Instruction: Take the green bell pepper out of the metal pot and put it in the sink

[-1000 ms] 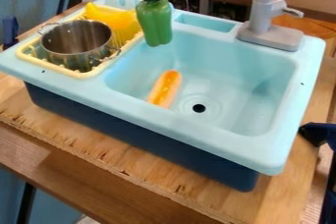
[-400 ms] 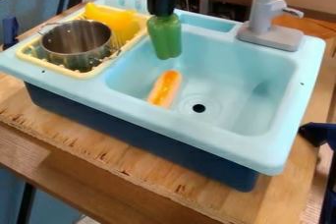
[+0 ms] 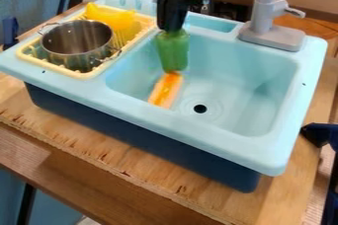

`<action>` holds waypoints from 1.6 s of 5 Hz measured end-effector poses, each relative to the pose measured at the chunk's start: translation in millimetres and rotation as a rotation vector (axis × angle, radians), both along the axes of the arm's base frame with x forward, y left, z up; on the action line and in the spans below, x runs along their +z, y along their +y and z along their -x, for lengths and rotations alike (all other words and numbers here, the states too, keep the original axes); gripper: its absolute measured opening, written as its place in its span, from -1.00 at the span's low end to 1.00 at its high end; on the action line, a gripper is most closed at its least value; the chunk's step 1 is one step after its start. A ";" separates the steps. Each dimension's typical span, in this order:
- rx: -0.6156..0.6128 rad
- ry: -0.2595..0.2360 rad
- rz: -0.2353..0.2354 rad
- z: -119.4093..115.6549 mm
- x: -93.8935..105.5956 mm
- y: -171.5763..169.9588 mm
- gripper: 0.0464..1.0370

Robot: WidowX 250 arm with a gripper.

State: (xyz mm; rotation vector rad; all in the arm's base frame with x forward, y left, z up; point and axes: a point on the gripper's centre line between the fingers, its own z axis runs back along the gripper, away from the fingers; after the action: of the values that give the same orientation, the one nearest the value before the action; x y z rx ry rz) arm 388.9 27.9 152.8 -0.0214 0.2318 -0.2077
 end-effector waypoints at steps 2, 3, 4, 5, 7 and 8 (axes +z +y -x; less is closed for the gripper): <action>0.037 0.018 -0.047 -17.3 -19.8 5.0 -0.91; 0.054 0.028 -0.062 -20.5 -20.8 7.6 -0.87; 0.080 0.038 -0.071 -18.8 -20.3 7.9 -0.47; 0.072 0.050 -0.043 -14.9 -20.0 4.4 0.12; 0.102 -0.085 -0.008 13.4 46.0 20.6 0.94; 0.076 -0.153 -0.012 36.1 78.6 20.5 0.93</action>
State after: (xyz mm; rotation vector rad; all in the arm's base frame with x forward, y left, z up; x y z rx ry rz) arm 352.8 48.4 231.4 -0.0023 0.0794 -0.1313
